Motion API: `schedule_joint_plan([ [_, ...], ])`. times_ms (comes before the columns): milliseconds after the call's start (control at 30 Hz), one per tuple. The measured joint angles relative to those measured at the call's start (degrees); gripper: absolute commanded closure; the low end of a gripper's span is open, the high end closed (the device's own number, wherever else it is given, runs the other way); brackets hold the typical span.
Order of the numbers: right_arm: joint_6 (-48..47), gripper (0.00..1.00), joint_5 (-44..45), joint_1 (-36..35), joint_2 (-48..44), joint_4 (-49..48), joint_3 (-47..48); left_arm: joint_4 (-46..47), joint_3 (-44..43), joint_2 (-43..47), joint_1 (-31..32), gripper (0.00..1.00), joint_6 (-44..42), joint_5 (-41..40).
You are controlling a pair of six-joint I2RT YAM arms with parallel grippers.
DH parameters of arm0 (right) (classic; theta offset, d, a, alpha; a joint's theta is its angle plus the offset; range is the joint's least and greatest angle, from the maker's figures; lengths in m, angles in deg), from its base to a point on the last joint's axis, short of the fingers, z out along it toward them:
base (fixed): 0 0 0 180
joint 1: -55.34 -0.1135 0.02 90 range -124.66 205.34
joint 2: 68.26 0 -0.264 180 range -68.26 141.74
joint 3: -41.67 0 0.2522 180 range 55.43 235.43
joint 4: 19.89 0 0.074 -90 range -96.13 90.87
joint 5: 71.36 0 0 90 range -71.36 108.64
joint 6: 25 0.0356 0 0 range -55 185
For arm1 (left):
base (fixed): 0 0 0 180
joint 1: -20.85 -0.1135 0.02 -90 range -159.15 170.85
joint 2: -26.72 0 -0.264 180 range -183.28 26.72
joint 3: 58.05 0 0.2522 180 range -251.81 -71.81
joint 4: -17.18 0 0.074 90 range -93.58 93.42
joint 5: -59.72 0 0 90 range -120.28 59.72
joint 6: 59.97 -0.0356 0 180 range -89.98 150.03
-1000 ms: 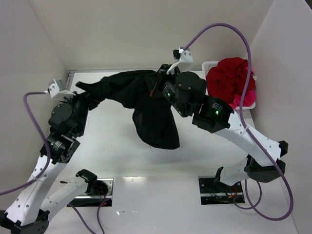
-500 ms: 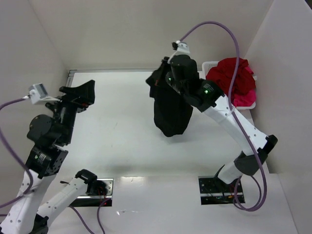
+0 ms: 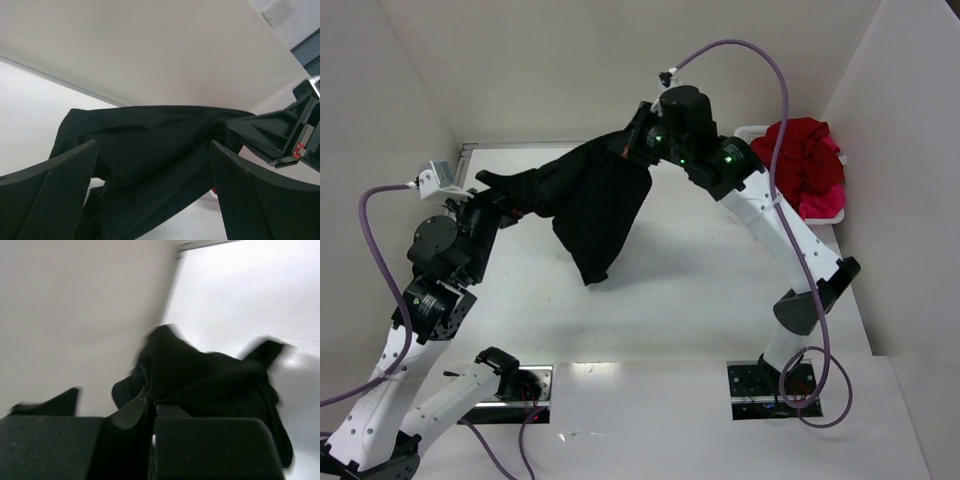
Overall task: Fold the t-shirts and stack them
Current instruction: Flatten out the tshirt
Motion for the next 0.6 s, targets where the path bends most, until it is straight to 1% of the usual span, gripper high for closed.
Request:
schedule_joint_plan([
  [67, -0.59, 1.00, 4.37, 1.14, -2.23, 2.75, -2.16, -0.07, 0.00, 0.13, 0.00, 0.01, -0.15, -0.22],
  [267, -0.87, 1.00, 9.33, 11.61, -14.93, 3.19, -24.83, -1.75, 0.68, 0.59, 0.00, 0.01, -0.13, -0.28],
  [367, -1.16, 1.00, 8.72, 11.89, -15.41, 2.97, -31.01, -3.04, 1.75, 1.49, 0.00, 0.01, -0.13, -0.28],
  [433, -1.70, 1.00, 7.96, 10.86, -12.72, 3.19, -31.87, -3.80, 1.88, 1.86, 0.00, 0.01, -0.13, -0.33],
  [500, -2.75, 1.00, 8.04, 9.09, -8.92, 3.43, -30.42, -4.04, 1.88, 1.95, 0.00, 0.01, -0.15, -0.39],
  [600, -4.79, 1.00, 7.74, 5.35, -0.28, 5.11, -21.27, -4.37, 1.88, 2.43, -0.07, 0.01, -0.07, -0.46],
])
